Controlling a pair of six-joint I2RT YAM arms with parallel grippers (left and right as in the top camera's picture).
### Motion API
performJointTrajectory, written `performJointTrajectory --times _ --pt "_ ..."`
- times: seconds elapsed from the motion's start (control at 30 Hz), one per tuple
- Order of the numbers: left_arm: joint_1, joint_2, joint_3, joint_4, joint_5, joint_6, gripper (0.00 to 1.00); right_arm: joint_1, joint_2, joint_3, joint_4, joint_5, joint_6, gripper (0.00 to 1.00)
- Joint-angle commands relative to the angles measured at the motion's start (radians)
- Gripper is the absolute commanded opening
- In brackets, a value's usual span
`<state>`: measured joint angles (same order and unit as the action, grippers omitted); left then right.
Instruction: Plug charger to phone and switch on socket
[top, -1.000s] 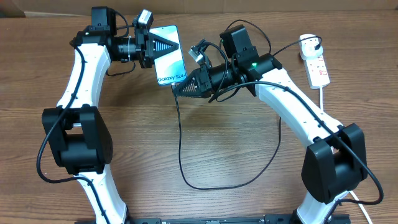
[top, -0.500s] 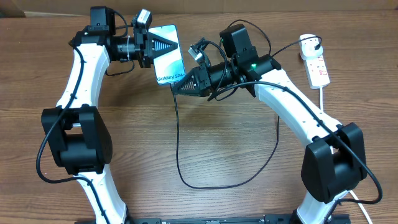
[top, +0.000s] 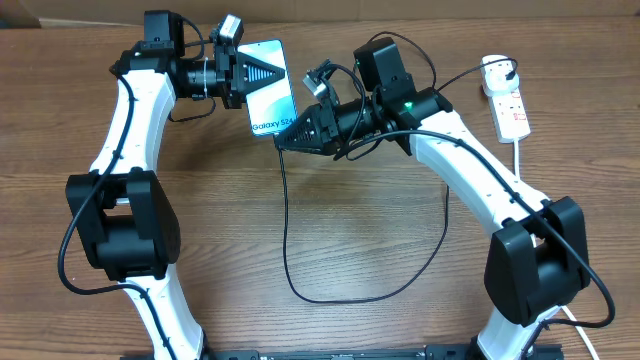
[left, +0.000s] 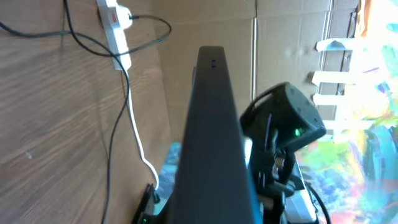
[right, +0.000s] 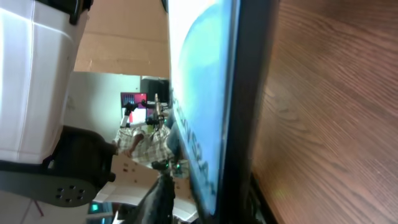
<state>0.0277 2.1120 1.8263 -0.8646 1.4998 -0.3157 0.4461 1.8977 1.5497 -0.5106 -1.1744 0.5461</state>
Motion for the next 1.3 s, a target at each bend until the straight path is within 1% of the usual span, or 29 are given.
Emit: performJointTrajectory --times 0.0,0.1,0.37,0.43,0.57,0.63,0.73,0.87,0.9,0.97,1.07,1.27 --pt "-0.019 -0.039 0.015 -0.008 0.064 -0.006 0.05 -0.050 0.015 0.014 0.018 -0.011 -0.024 0.22" --pt "-0.011 -0.039 0.015 -0.009 0.065 -0.006 0.04 -0.073 0.015 0.014 0.011 -0.039 -0.041 0.23" --pt "-0.005 -0.039 0.015 -0.007 0.040 0.001 0.04 -0.179 0.014 0.014 -0.089 -0.039 -0.142 0.34" --pt "-0.002 -0.039 0.015 -0.010 -0.002 0.002 0.04 -0.217 0.014 0.014 -0.122 -0.028 -0.169 0.37" --pt "-0.004 -0.039 0.014 -0.043 -0.172 0.006 0.04 -0.280 0.014 0.014 -0.204 0.047 -0.234 0.42" --pt "-0.010 -0.039 0.014 -0.074 -0.278 0.035 0.04 -0.306 0.014 0.018 -0.259 0.127 -0.265 0.44" --pt "-0.036 -0.039 0.014 -0.126 -0.426 0.124 0.04 -0.330 0.014 0.045 -0.363 0.241 -0.325 0.46" --pt "-0.072 -0.038 0.015 -0.161 -0.566 0.157 0.04 -0.330 0.014 0.130 -0.525 0.414 -0.401 0.49" --pt "-0.087 -0.034 0.015 -0.163 -0.631 0.155 0.04 -0.325 0.014 0.179 -0.594 0.480 -0.425 0.50" --pt "-0.096 -0.020 0.015 -0.164 -0.672 0.155 0.04 -0.323 0.014 0.241 -0.669 0.561 -0.431 0.51" --pt "-0.098 0.021 0.015 -0.164 -0.699 0.156 0.04 -0.323 0.014 0.297 -0.735 0.602 -0.447 0.52" --pt "-0.108 0.153 0.015 -0.130 -0.698 0.161 0.04 -0.323 0.014 0.311 -0.779 0.610 -0.466 0.52"
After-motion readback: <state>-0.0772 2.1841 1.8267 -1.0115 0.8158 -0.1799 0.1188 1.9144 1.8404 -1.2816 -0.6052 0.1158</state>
